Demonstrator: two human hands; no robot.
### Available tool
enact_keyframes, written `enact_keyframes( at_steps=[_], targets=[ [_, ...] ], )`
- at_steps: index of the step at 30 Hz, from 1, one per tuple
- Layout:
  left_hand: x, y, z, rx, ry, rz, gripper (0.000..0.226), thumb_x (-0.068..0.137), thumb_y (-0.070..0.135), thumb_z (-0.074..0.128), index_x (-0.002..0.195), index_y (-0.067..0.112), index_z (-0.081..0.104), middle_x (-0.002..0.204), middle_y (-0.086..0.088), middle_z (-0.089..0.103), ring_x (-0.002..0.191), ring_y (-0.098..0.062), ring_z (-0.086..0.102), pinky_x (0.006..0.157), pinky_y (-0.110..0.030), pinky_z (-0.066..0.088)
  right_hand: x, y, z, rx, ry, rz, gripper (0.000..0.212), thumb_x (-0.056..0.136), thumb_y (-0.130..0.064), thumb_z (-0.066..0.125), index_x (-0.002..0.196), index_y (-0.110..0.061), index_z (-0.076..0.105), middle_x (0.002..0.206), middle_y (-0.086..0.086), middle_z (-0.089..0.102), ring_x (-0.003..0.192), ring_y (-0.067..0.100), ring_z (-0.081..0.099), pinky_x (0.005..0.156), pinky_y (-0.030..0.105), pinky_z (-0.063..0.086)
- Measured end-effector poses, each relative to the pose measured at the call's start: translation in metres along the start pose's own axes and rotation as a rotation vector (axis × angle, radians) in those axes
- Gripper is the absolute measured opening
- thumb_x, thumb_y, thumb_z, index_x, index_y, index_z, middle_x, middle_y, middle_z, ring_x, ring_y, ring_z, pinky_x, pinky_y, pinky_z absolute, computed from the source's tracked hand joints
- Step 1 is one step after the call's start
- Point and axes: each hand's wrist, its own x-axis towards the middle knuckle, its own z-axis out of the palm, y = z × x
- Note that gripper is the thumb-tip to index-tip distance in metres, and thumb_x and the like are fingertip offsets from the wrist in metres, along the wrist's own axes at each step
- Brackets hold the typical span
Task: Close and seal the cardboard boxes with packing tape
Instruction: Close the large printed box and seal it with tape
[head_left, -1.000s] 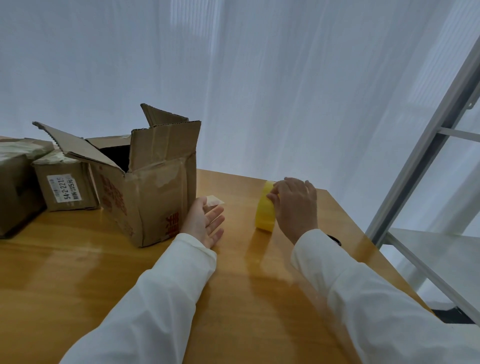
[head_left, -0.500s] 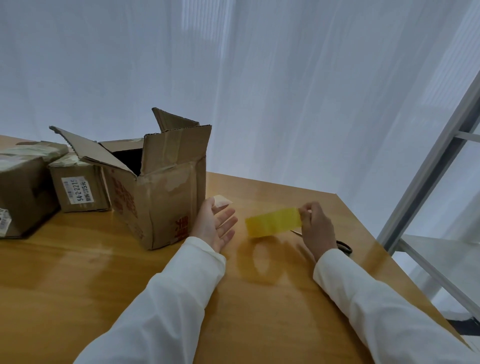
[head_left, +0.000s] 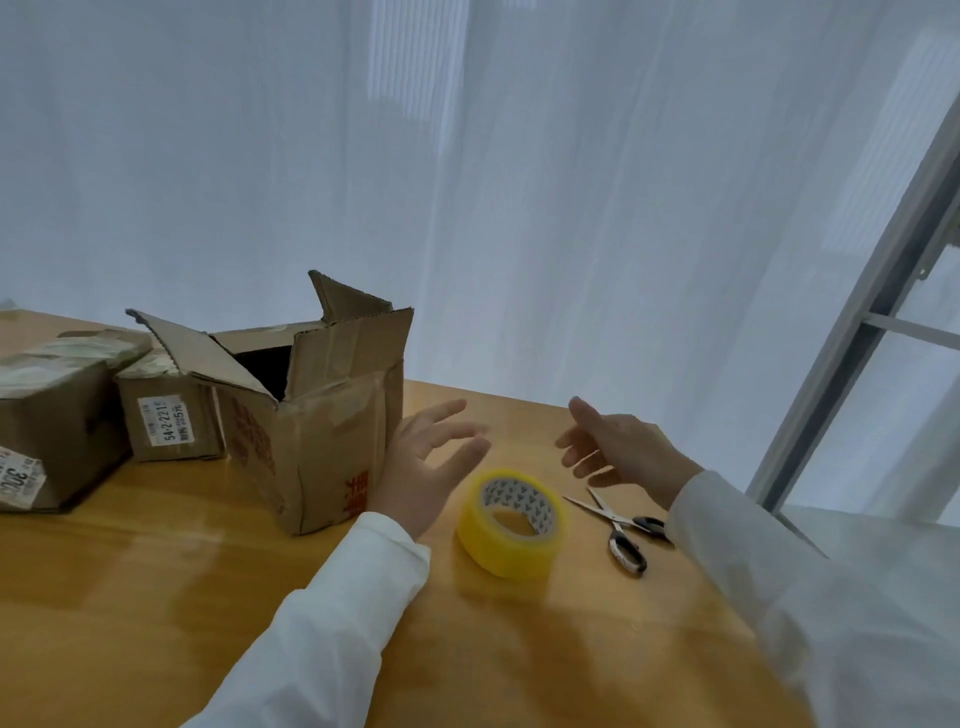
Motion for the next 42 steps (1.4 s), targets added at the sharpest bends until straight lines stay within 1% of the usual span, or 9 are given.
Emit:
enact_keyframes(
  at_steps=[3, 8, 11, 16, 22, 30, 34, 37, 42],
  targets=[
    [-0.004, 0.008, -0.012, 0.33, -0.031, 0.204, 0.032, 0.077, 0.06, 0.056, 0.1, 0.04, 0.066, 0.128, 0.024, 0.044, 0.12, 0.005, 0.03, 0.096, -0.014, 0.02, -0.011, -0.042, 0.01, 0.028, -0.324, 0.071, 0.063, 0.086, -0.066, 0.046, 0.1, -0.009, 0.07, 0.081, 0.003, 0.072, 0.071, 0.012, 0.065, 0.063, 0.024, 0.054],
    [-0.007, 0.021, -0.049, 0.766, 0.059, 0.465, 0.046, 0.077, 0.065, 0.05, 0.095, 0.029, 0.071, 0.119, 0.006, 0.062, 0.112, -0.008, 0.044, 0.091, -0.033, 0.038, -0.003, -0.068, 0.03, 0.079, -0.375, -0.052, 0.021, 0.087, -0.027, 0.068, 0.092, -0.007, 0.07, 0.079, 0.002, 0.071, 0.066, 0.007, 0.064, 0.063, 0.021, 0.055],
    [-0.013, 0.034, -0.069, 0.916, 0.122, 0.579, 0.047, 0.078, 0.064, 0.049, 0.091, 0.025, 0.072, 0.109, 0.005, 0.066, 0.104, -0.013, 0.05, 0.084, -0.033, 0.044, -0.005, -0.082, 0.034, 0.129, -0.39, -0.05, 0.029, 0.087, -0.034, 0.067, 0.096, -0.007, 0.066, 0.081, 0.005, 0.07, 0.068, 0.011, 0.065, 0.066, 0.025, 0.057],
    [-0.008, 0.056, -0.082, 1.032, 0.136, 0.739, 0.048, 0.078, 0.064, 0.05, 0.089, 0.023, 0.071, 0.105, 0.003, 0.067, 0.102, -0.016, 0.052, 0.085, -0.035, 0.046, -0.016, -0.102, 0.044, -0.014, -0.571, 0.063, 0.056, 0.083, -0.06, 0.056, 0.112, -0.013, 0.053, 0.086, 0.008, 0.071, 0.078, 0.02, 0.069, 0.072, 0.031, 0.057],
    [-0.002, 0.071, -0.094, 1.127, 0.149, 0.862, 0.048, 0.076, 0.066, 0.057, 0.091, 0.022, 0.067, 0.103, 0.004, 0.066, 0.101, -0.017, 0.052, 0.086, -0.032, 0.04, -0.012, -0.106, 0.036, 0.169, -0.578, -0.076, 0.029, 0.085, -0.012, 0.069, 0.112, -0.01, 0.057, 0.086, 0.009, 0.072, 0.076, 0.016, 0.069, 0.078, 0.029, 0.058],
    [0.006, 0.084, -0.107, 1.108, 0.251, 1.044, 0.051, 0.074, 0.068, 0.059, 0.083, 0.019, 0.067, 0.087, 0.004, 0.067, 0.085, -0.017, 0.054, 0.075, -0.032, 0.04, -0.014, -0.111, 0.017, 0.178, -0.654, -0.099, 0.01, 0.088, -0.007, 0.064, 0.097, -0.009, 0.06, 0.078, 0.008, 0.069, 0.067, 0.015, 0.065, 0.062, 0.023, 0.056],
    [0.012, 0.092, -0.12, 1.139, 0.265, 0.949, 0.06, 0.07, 0.077, 0.053, 0.095, 0.022, 0.057, 0.086, 0.005, 0.065, 0.082, -0.016, 0.054, 0.076, -0.03, 0.038, -0.017, -0.111, 0.014, 0.285, -0.606, -0.137, 0.007, 0.089, -0.003, 0.061, 0.084, -0.008, 0.062, 0.079, 0.01, 0.069, 0.063, 0.012, 0.064, 0.06, 0.021, 0.056],
    [0.013, 0.098, -0.123, 1.141, 0.198, 0.666, 0.085, 0.057, 0.082, 0.052, 0.12, 0.025, 0.043, 0.113, 0.004, 0.06, 0.105, -0.016, 0.05, 0.092, -0.03, 0.036, -0.018, -0.117, 0.021, 0.251, -0.468, -0.257, 0.006, 0.087, -0.002, 0.062, 0.086, -0.008, 0.063, 0.08, 0.01, 0.071, 0.067, 0.013, 0.066, 0.066, 0.023, 0.057],
    [0.016, 0.091, -0.131, 0.834, -0.084, 0.196, 0.142, 0.038, 0.08, 0.064, 0.148, 0.027, -0.008, 0.152, 0.009, 0.009, 0.138, -0.008, 0.013, 0.115, -0.034, 0.019, -0.024, -0.129, 0.034, 0.043, -0.262, -0.489, 0.013, 0.08, -0.001, 0.065, 0.088, -0.011, 0.063, 0.067, 0.005, 0.069, 0.065, 0.014, 0.066, 0.071, 0.029, 0.059]
  ],
)
